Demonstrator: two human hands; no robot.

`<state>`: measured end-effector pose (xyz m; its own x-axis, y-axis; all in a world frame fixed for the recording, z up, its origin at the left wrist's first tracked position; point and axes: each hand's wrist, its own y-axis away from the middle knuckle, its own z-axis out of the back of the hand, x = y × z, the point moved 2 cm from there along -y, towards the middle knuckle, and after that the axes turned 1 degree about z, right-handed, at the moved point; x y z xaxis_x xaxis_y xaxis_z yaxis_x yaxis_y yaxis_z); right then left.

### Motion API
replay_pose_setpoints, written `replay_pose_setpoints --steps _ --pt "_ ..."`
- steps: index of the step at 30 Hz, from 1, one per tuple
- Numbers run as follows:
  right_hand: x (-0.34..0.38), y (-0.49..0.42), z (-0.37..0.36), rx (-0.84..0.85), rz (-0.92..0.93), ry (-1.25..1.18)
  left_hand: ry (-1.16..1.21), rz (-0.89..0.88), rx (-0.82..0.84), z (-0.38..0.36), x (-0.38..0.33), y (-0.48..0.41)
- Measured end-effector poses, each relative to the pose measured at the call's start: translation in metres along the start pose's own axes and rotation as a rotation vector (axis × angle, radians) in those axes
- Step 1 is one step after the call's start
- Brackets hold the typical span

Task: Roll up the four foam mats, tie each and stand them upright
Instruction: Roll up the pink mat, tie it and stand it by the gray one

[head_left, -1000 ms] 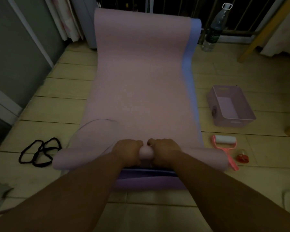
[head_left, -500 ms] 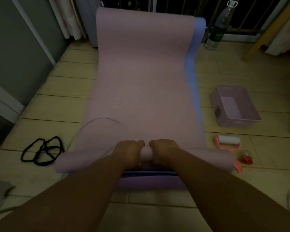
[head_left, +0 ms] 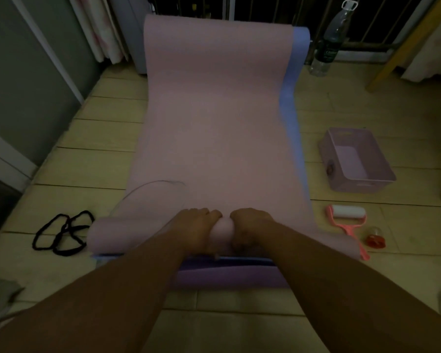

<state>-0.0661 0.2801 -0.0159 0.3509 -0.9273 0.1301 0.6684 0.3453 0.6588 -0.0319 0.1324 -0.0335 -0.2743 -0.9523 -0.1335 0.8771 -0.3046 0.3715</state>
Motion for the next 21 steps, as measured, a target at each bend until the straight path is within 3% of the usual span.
replay_pose_setpoints --steps 3,8,12,16,18,21 --pt "-0.003 0.001 -0.001 -0.035 0.051 0.019 0.033 0.06 0.052 0.004 -0.003 0.002" --pt "-0.003 0.007 -0.01 -0.243 0.099 0.183 0.086 0.113 0.193 0.014 -0.006 -0.011" --pt "-0.002 0.007 -0.011 -0.15 0.055 0.13 0.076 0.067 0.229 0.017 -0.007 -0.013" --pt "-0.005 0.007 -0.002 -0.033 0.04 0.0 0.007 0.029 0.038 0.013 -0.008 0.0" --pt "-0.007 0.007 -0.001 0.022 0.062 -0.023 0.024 0.032 0.045 0.011 -0.01 0.004" --pt "-0.007 0.01 -0.007 -0.075 0.109 -0.032 0.071 0.078 0.108 0.014 -0.01 0.001"
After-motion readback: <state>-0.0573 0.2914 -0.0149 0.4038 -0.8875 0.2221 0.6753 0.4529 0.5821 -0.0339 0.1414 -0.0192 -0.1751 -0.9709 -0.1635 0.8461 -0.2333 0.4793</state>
